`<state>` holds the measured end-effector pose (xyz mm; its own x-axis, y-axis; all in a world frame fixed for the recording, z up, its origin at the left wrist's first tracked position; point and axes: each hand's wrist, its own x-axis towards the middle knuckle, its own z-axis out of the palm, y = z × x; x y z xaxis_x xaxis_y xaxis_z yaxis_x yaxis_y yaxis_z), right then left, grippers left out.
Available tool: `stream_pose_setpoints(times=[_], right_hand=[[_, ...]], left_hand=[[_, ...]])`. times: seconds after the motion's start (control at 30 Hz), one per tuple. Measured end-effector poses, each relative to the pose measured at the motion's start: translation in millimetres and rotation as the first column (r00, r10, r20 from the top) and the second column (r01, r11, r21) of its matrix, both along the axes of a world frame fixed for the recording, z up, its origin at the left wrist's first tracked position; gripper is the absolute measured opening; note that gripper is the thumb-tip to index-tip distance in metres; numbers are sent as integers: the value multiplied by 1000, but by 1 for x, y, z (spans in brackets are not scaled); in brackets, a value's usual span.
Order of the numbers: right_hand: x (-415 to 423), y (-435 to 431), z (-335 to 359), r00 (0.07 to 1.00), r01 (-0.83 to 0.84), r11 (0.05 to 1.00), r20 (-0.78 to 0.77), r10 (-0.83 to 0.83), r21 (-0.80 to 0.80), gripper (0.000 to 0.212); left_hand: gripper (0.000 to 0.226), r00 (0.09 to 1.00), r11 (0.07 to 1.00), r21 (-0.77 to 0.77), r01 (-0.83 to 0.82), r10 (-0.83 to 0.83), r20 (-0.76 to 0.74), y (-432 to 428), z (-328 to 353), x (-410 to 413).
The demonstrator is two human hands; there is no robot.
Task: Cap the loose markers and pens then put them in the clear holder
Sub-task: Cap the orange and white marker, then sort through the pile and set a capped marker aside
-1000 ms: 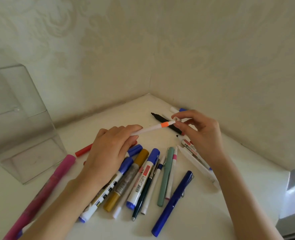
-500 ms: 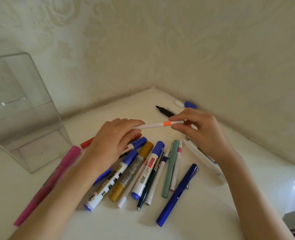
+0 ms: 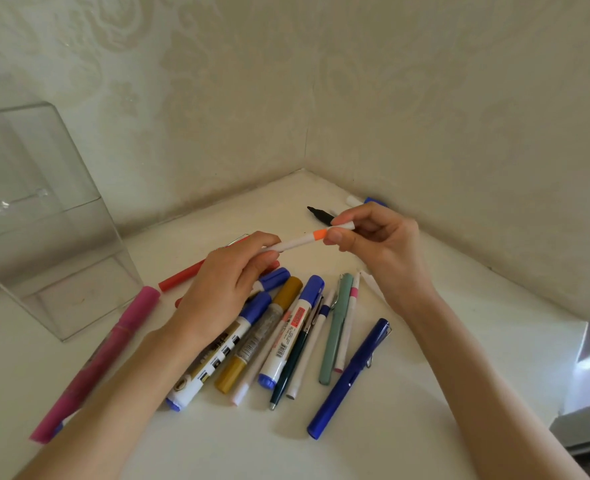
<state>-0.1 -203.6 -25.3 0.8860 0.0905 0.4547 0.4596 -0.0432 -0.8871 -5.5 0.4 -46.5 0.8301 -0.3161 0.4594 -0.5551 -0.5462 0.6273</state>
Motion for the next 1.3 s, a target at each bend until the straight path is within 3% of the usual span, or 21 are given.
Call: stream_pose_setpoints(times=[0.17,0.2,0.3,0.4,0.5,0.6,0.73,0.8,0.87,0.93,1.03,1.1,1.17,1.3], right_hand=[[3,-9,4,994,26,981,-99,-46,-194,7],[5,-15,5,987,53,973,-137,-86,-226,13],[12,-44,8,912,230,928,-266,-311,-293,26],[8,-78,7,823,345,841,-297,-485,-417,9],[-4,-91,0,791,259,761,-321,-520,-595,9],[-18,-86,-8,789,86,610,-320,-524,-787,21],[-24,-77,-12,772,101,492,-244,-587,-865,21],[-24,-74,-13,766,126,485,-226,-602,-866,15],[-26,-71,-11,775,230,527,-174,-608,-818,12],[-29,-63,-6,813,330,672,-163,-559,-662,5],[-35,-34,5,924,217,889,-209,-320,-402,7],[-39,-10,10,959,64,948,-245,-145,-310,7],[-41,12,9,962,-58,956,-271,-23,-286,10],[-33,28,8,941,-190,902,-334,54,-388,15]], left_hand=[[25,999,996,92,14,-17,30,1,14,-1],[25,1000,995,102,5,-6,12,-1,16,0],[18,988,966,206,-154,156,7,2,12,3],[20,933,877,322,-358,351,82,19,0,5],[22,874,783,409,-469,479,86,29,-9,6],[21,835,706,478,-522,537,119,27,-12,7],[23,817,685,491,-538,568,102,29,-13,5],[23,817,695,473,-541,568,100,31,-12,4],[23,845,759,393,-520,523,108,29,-9,3],[22,902,874,228,-429,426,66,24,-1,-1],[26,973,985,-67,-159,144,-182,10,13,-13],[27,913,942,-334,-30,-110,-392,-1,18,-20],[29,803,856,-517,-8,-303,-514,-8,16,-24],[29,752,749,-654,-104,-372,-545,-9,11,-21]])
